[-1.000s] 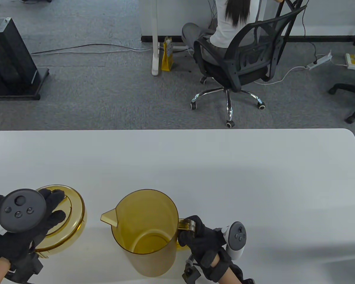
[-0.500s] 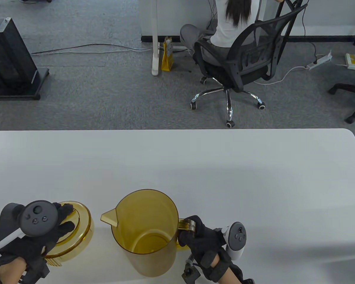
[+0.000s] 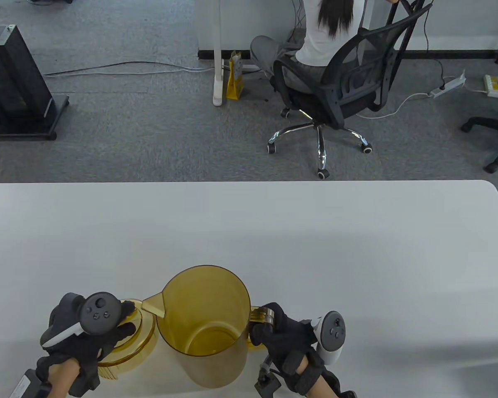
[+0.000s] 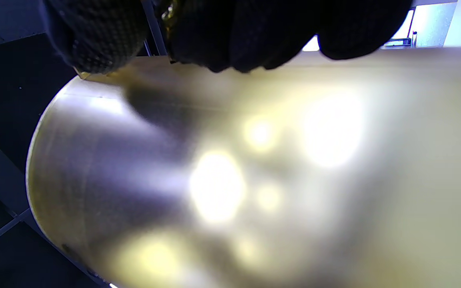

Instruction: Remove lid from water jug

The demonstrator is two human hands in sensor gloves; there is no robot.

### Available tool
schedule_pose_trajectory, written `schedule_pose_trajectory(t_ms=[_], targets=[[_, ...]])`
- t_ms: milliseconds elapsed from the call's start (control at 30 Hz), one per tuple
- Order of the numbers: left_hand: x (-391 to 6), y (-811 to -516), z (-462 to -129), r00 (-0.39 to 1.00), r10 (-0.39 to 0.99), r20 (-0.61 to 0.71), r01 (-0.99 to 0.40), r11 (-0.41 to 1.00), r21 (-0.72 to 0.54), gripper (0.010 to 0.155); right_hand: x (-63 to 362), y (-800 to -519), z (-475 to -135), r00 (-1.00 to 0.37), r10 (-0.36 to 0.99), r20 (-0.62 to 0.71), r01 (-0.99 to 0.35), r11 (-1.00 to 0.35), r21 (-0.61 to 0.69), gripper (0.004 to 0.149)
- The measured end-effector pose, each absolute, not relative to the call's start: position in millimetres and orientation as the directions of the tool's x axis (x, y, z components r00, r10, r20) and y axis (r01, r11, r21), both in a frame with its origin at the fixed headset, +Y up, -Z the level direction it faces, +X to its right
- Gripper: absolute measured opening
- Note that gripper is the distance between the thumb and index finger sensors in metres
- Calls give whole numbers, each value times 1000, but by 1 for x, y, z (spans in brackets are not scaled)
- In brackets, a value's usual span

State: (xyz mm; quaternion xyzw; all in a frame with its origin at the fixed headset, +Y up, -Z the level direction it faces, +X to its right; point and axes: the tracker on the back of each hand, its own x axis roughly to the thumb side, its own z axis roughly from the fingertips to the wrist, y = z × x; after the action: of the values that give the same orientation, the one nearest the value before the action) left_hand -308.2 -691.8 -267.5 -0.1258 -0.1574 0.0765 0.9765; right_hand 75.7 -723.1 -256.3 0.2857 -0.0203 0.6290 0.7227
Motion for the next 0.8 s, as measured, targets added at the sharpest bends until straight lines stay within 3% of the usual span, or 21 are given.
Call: schedule_pose_trajectory(t_ms=[300, 433, 800], targets=[[-296, -714, -264, 954, 42, 296, 23, 977, -212, 58, 76, -723, -257, 203, 900, 387, -920, 40, 390, 48], [-292, -728, -265, 952, 31, 305, 50, 966, -255, 58, 76, -723, -257, 201, 901, 384, -918, 36, 396, 49], [-290, -733, -259, 954, -3, 301, 62, 981, -185, 56, 76, -723, -257, 202, 899, 388, -917, 35, 397, 49]])
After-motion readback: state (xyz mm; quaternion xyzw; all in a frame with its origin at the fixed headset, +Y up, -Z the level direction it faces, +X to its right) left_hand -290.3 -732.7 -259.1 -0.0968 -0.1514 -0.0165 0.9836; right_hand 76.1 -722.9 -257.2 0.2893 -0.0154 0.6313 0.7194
